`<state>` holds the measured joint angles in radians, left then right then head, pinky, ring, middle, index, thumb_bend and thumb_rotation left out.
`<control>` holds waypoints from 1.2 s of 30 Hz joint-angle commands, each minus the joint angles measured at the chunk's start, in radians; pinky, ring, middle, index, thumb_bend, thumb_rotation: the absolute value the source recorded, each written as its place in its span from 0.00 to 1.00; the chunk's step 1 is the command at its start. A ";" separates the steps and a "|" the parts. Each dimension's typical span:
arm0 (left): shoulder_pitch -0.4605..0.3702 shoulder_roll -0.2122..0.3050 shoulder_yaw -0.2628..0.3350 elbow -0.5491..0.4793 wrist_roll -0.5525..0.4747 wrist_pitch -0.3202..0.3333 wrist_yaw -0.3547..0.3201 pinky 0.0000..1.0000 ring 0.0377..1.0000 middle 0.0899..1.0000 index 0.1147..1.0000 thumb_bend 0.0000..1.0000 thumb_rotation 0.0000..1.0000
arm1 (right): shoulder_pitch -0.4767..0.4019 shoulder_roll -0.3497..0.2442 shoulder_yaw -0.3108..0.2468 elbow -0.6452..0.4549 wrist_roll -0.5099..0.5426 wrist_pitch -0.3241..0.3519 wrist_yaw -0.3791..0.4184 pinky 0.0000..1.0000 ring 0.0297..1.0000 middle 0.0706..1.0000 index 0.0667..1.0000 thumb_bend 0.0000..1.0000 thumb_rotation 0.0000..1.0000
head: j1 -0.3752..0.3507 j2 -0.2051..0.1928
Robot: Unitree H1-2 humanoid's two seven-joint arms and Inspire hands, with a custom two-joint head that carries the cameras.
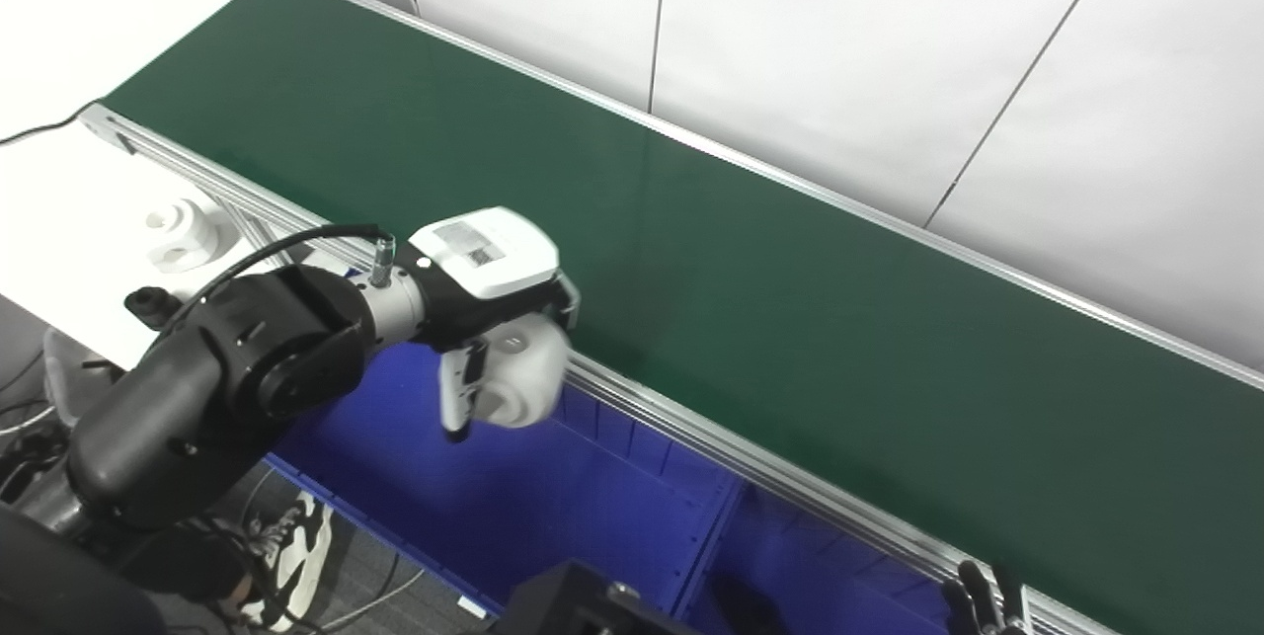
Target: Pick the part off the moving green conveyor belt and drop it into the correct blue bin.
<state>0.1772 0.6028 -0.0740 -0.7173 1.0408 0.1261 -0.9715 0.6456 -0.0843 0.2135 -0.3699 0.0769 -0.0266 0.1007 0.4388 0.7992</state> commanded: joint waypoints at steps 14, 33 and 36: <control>-0.018 -0.020 -0.141 0.318 0.337 -0.137 0.106 0.23 0.40 0.38 0.47 0.50 0.00 | 0.023 0.034 0.019 -0.046 -0.009 0.007 -0.004 1.00 0.94 0.92 1.00 0.63 0.99 | -0.019 0.008; -0.014 -0.023 -0.103 0.199 0.350 -0.137 -0.045 0.63 0.73 0.76 0.74 0.84 0.80 | 0.018 0.032 0.016 -0.034 -0.003 -0.018 0.005 1.00 0.94 0.93 1.00 0.62 0.99 | -0.031 0.015; -0.016 -0.039 -0.071 0.114 0.331 -0.136 -0.098 0.63 0.73 0.76 0.75 0.83 0.82 | 0.019 0.034 0.016 -0.044 -0.003 0.001 0.003 1.00 0.95 0.93 1.00 0.63 0.98 | -0.035 0.015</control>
<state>0.1747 0.5650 -0.1677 -0.5403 1.3897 -0.0221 -1.0455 0.6568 -0.0531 0.2306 -0.3891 0.0660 0.0082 0.0982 0.4035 0.8145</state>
